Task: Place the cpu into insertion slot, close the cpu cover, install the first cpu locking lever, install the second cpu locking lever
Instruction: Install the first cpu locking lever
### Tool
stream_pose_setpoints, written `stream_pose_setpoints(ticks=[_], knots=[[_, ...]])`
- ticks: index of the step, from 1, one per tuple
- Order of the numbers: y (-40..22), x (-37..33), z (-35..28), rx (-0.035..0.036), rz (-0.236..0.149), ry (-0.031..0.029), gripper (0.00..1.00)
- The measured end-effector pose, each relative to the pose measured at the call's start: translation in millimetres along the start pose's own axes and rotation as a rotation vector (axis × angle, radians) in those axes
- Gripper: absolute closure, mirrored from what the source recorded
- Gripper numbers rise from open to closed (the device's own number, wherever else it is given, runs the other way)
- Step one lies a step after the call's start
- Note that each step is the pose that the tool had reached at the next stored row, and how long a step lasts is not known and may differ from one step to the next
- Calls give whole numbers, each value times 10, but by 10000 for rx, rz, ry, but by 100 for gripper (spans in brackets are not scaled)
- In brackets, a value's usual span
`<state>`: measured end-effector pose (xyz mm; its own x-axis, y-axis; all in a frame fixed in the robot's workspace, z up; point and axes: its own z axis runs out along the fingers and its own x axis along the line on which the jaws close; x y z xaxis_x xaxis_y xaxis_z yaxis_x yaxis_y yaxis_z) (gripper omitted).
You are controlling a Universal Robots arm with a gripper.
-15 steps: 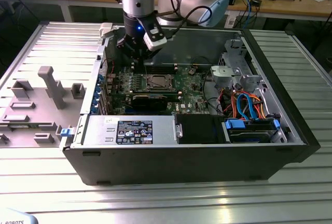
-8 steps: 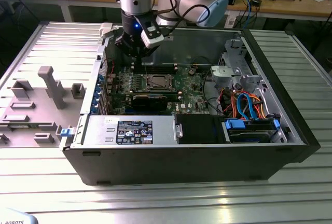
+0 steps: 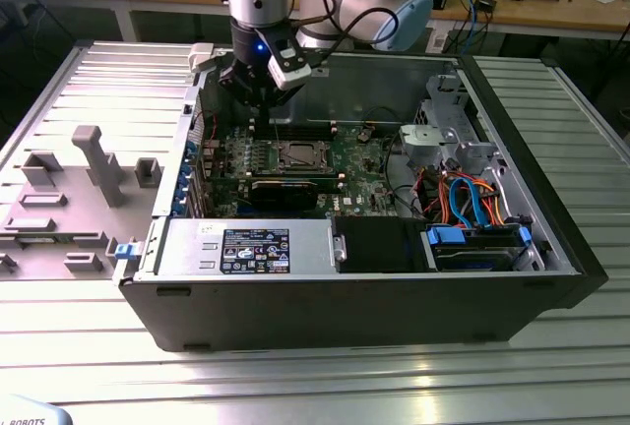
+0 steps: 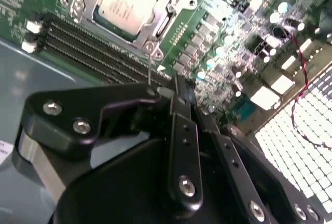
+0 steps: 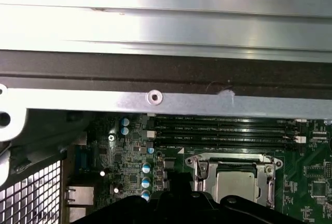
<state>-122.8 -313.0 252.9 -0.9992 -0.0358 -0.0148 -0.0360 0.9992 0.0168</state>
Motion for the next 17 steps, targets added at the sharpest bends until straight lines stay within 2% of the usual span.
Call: stream_pose_setpoints(ticks=[6,9,12,17], knots=[[32,-12,-44,19,-2,-41,89],[39,-33,-45,23,-2,-61,89],[38,-80,-44,23,-3,-82,89],[32,-214,22,24,-4,-82,89]])
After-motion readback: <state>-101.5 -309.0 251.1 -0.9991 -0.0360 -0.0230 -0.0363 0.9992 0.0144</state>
